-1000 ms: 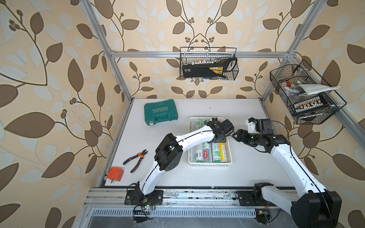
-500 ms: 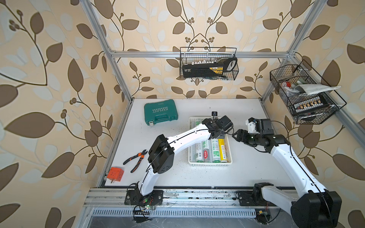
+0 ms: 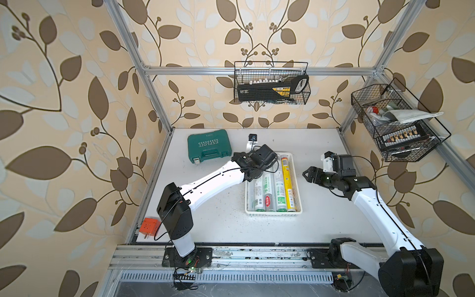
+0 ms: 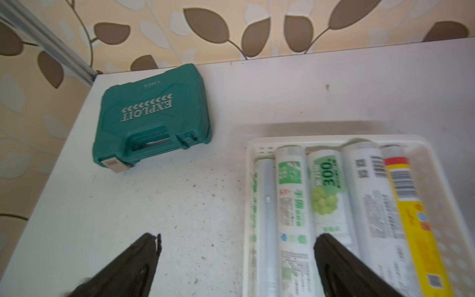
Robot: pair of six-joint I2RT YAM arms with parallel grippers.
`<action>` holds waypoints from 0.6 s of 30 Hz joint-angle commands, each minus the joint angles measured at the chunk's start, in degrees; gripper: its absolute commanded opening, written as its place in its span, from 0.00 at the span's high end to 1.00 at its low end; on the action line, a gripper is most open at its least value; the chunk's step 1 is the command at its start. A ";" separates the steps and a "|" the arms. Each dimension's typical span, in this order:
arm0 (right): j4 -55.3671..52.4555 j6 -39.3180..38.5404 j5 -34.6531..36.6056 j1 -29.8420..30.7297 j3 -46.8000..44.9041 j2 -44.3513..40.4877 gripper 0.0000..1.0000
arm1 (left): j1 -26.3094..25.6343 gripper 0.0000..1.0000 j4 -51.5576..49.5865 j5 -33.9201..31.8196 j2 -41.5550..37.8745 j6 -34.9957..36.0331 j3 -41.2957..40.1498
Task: Put the plastic wrap into the basket
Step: Place the plastic wrap in the basket, then reset both arms
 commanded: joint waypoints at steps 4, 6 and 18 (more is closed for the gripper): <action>11.32 -1.84 7.67 -0.11 -4.26 0.48 0.13 | 8.27 0.01 12.19 -4.28 -10.47 6.07 -15.39; 14.50 -2.62 10.87 -0.11 -5.38 1.62 0.13 | 10.90 0.01 16.06 -4.31 -13.38 7.20 -20.49; 43.89 -13.36 19.31 -0.11 -13.06 13.55 0.12 | 28.05 0.01 47.30 -1.52 -23.73 21.11 -47.87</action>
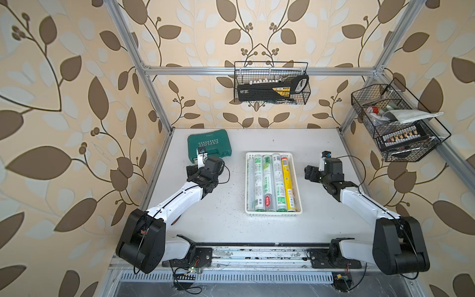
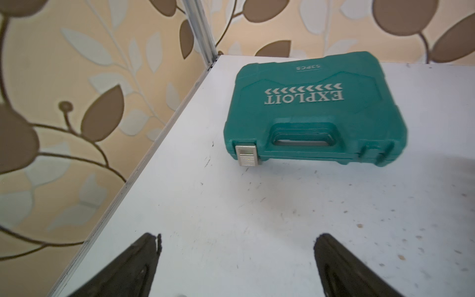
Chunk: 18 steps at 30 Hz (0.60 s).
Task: Put the plastic wrap into the basket
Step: Reset both arms
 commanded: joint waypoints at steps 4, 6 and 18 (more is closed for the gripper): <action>14.29 -7.82 7.58 -0.38 -2.39 3.09 0.09 | 8.73 0.01 15.36 1.12 -1.98 5.42 -7.93; 19.89 -9.26 10.92 -0.42 -4.93 4.19 0.08 | 10.71 0.01 17.62 1.61 -2.73 6.83 -9.59; 33.07 -9.53 8.59 -2.50 -9.44 9.98 0.01 | 19.43 0.01 43.18 15.20 0.46 13.97 -22.35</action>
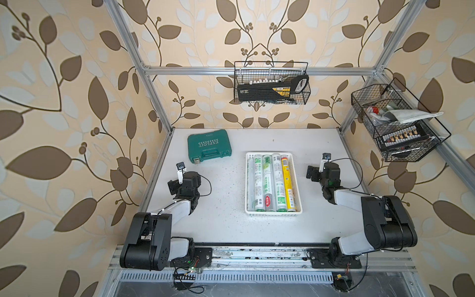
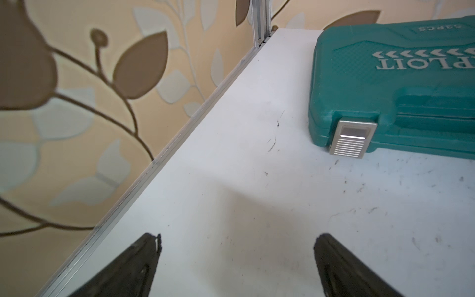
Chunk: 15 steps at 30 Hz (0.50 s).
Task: Put the plastic wrap into the basket
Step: Reset both arms
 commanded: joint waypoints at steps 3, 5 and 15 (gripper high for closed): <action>23.62 -1.96 -2.83 0.14 -11.39 1.28 0.01 | 1.17 0.01 19.57 7.26 4.49 5.03 -2.79; 29.10 -1.37 -1.26 0.30 -14.20 1.42 0.01 | 1.65 0.01 21.24 8.98 6.68 5.60 -2.41; 22.43 -1.67 -0.60 0.53 -10.56 1.45 0.01 | 7.19 0.01 23.22 26.72 11.74 7.04 -1.59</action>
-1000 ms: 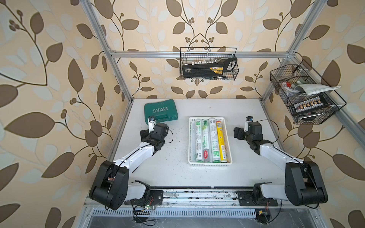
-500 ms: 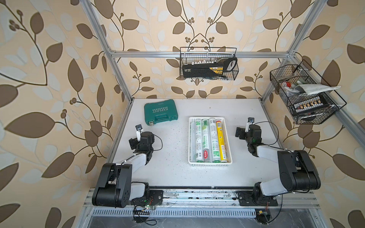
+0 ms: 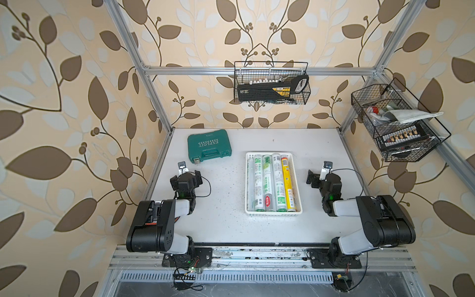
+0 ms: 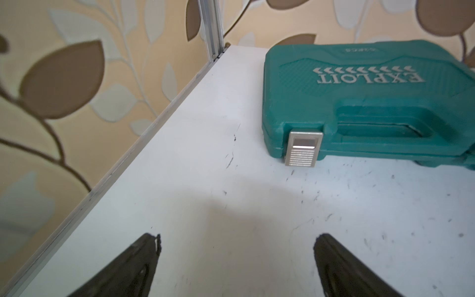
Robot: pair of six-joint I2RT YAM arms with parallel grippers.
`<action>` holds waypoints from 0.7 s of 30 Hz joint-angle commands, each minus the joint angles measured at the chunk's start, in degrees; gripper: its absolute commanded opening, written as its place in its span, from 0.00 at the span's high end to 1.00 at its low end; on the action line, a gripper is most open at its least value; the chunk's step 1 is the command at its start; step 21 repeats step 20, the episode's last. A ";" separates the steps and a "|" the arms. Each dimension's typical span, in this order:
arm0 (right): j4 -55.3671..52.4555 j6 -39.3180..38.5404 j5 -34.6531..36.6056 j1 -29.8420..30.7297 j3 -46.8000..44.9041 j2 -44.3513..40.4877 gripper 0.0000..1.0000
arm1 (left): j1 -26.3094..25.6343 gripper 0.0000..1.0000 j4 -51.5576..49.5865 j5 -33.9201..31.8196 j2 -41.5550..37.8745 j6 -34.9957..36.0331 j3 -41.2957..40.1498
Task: Put the plastic wrap into the basket
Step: Reset both arms
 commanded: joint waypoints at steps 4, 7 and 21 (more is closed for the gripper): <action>1.35 -0.70 0.19 0.39 1.28 0.10 0.01 | 2.10 0.01 -3.11 10.90 1.21 0.80 3.13; 1.36 -0.65 0.27 0.45 1.27 0.12 0.01 | 2.39 0.01 -2.23 11.29 1.42 0.98 2.95; 0.98 -0.86 0.80 0.75 1.62 0.23 0.01 | 2.58 0.01 -2.49 11.60 1.54 0.95 3.19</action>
